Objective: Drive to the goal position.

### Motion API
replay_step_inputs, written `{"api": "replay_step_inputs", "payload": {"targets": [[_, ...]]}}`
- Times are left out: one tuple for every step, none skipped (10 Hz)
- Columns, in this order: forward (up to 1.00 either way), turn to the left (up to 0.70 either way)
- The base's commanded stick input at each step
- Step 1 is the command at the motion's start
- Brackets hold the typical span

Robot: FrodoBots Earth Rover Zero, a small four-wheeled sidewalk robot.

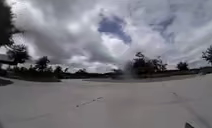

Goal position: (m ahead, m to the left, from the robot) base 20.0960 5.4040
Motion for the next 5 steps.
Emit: {"api": "replay_step_inputs", "payload": {"targets": [[0.61, 0.15], [0.60, 0.15], [0.60, 0.15], [0.60, 0.15], [0.60, 0.15]]}}
